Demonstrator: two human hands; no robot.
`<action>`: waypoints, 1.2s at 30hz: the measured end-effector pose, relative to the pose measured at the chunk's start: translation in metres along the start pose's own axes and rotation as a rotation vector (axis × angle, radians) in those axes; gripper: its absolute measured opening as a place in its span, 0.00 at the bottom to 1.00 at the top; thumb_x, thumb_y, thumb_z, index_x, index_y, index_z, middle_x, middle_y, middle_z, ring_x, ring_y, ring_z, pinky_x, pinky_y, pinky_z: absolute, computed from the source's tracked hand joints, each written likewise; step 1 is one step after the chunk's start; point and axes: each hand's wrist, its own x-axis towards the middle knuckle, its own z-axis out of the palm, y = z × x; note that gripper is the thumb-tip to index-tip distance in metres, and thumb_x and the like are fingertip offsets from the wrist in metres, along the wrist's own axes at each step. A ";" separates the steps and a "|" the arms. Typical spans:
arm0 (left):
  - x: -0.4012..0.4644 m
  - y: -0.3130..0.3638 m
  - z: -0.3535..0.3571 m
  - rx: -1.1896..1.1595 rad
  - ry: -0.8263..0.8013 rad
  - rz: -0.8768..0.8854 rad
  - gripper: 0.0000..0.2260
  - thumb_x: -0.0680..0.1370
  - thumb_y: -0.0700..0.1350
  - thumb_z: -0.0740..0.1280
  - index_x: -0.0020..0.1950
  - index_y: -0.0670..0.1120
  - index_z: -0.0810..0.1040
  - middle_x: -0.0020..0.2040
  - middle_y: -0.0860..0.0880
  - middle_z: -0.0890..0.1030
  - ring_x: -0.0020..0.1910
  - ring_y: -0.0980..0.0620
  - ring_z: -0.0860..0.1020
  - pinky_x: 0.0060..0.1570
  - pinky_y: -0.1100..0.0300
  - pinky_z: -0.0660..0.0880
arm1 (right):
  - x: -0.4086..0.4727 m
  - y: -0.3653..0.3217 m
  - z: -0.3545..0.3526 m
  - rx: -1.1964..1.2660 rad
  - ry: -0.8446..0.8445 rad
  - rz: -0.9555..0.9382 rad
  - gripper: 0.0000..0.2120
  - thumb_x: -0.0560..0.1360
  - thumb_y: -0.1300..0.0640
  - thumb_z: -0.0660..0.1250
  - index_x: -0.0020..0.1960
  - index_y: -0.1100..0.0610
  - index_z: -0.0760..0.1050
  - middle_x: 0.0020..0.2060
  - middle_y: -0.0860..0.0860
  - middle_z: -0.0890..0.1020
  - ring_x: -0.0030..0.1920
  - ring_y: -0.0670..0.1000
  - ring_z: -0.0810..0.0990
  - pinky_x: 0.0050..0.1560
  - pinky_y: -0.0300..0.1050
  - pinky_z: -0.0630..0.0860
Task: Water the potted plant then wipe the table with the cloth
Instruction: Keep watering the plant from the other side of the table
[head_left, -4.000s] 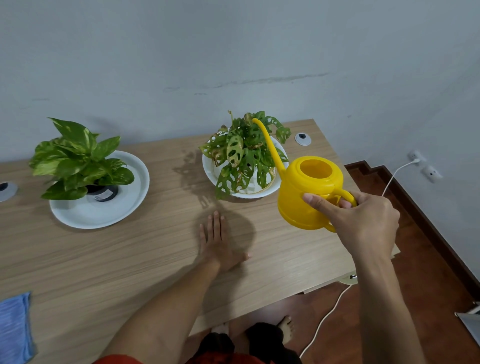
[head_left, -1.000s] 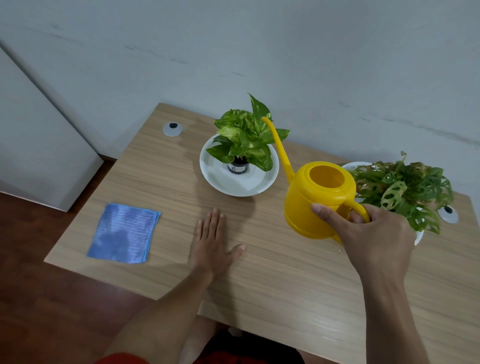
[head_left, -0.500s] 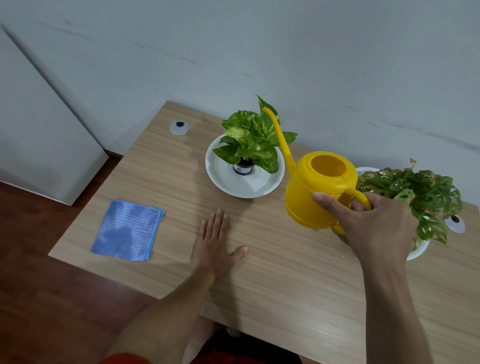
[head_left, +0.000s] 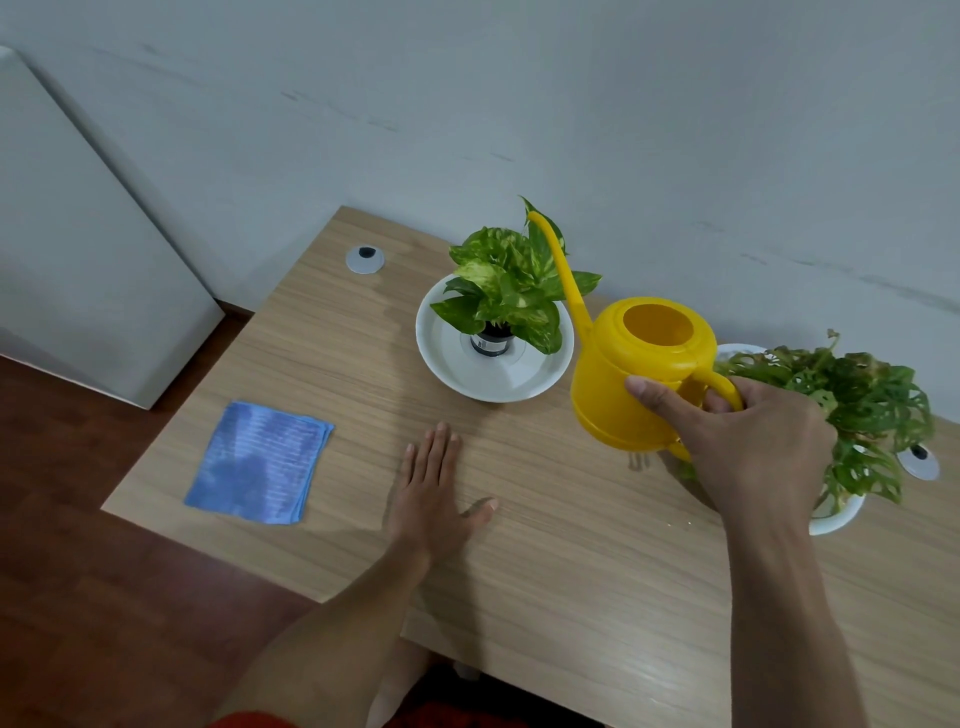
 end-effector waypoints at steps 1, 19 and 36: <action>0.000 0.000 0.000 -0.003 0.001 0.001 0.49 0.73 0.77 0.51 0.83 0.45 0.45 0.82 0.49 0.38 0.81 0.51 0.38 0.78 0.51 0.34 | 0.001 0.000 0.000 -0.001 0.001 0.001 0.30 0.54 0.25 0.67 0.26 0.52 0.65 0.22 0.43 0.70 0.25 0.45 0.68 0.31 0.44 0.61; 0.000 -0.001 0.001 0.041 -0.020 -0.005 0.50 0.73 0.77 0.47 0.83 0.45 0.43 0.82 0.48 0.38 0.81 0.51 0.37 0.79 0.48 0.38 | 0.007 0.000 0.000 -0.042 0.037 0.028 0.34 0.52 0.23 0.66 0.28 0.56 0.72 0.25 0.44 0.75 0.27 0.45 0.72 0.36 0.46 0.68; -0.001 0.000 0.001 0.015 -0.004 0.001 0.49 0.74 0.77 0.49 0.83 0.45 0.42 0.83 0.47 0.39 0.81 0.51 0.37 0.80 0.48 0.39 | 0.004 -0.006 0.001 -0.061 0.035 -0.022 0.29 0.56 0.26 0.69 0.26 0.52 0.67 0.22 0.40 0.71 0.25 0.40 0.69 0.29 0.38 0.59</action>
